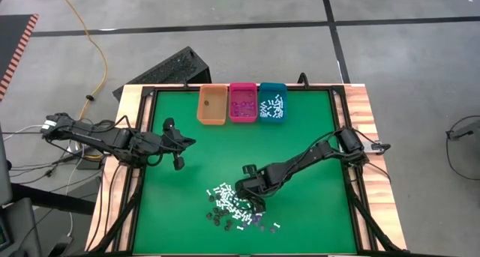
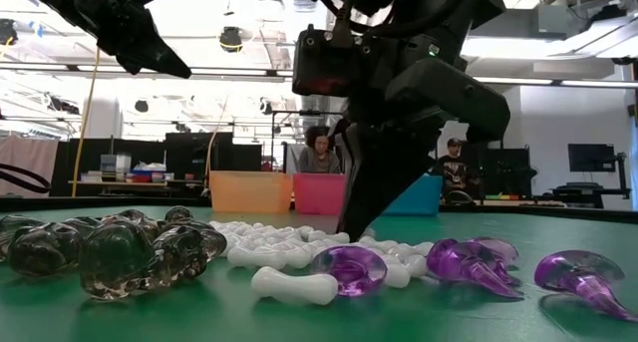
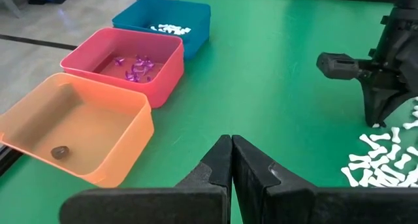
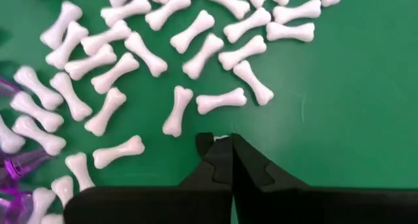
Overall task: Sort Halloween decoration
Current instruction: Put the white bone toy into the blue bin
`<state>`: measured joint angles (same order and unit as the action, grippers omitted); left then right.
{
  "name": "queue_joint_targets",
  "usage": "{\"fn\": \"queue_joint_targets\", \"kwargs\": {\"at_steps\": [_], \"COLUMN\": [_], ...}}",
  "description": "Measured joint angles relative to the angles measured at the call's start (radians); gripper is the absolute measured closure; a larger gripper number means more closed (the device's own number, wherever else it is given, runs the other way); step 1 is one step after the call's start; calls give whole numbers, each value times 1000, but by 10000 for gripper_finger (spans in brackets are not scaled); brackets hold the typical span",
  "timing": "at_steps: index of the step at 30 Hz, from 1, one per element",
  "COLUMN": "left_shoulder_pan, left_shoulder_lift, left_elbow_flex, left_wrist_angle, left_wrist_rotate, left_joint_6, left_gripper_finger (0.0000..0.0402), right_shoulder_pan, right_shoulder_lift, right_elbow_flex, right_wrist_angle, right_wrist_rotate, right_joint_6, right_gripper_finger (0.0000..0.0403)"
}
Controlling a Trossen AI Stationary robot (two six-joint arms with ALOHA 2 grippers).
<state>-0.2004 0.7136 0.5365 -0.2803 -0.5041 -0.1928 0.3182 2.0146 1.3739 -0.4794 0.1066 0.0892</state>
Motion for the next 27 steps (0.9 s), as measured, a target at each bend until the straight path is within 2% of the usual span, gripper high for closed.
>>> {"fn": "queue_joint_targets", "kwargs": {"at_steps": [5, 11, 19, 21, 24, 27], "left_shoulder_pan": [0, 0, 0, 0, 0, 0], "left_shoulder_lift": [0, 0, 0, 0, 0, 0], "left_elbow_flex": [0, 0, 0, 0, 0, 0], "left_wrist_angle": [0, -3, -9, -10, -13, -16], "left_wrist_rotate": [0, 0, 2, 3, 3, 2], "left_joint_6": [0, 0, -4, -12, -20, -21], "left_gripper_finger": [401, 401, 401, 401, 401, 401], "right_shoulder_pan": [-32, -106, -345, -408, -455, -434], "right_shoulder_lift": [-16, -128, -354, -389, -411, -380], "right_elbow_flex": [32, 19, -40, -51, -67, -71], "right_wrist_angle": [-89, -186, -309, -307, -223, -123], "right_wrist_rotate": [4, 67, 106, 43, -129, -170], "right_joint_6": [-14, -104, -175, -164, -141, -111], "right_gripper_finger": [384, 383, 383, 380, 364, 347]}}
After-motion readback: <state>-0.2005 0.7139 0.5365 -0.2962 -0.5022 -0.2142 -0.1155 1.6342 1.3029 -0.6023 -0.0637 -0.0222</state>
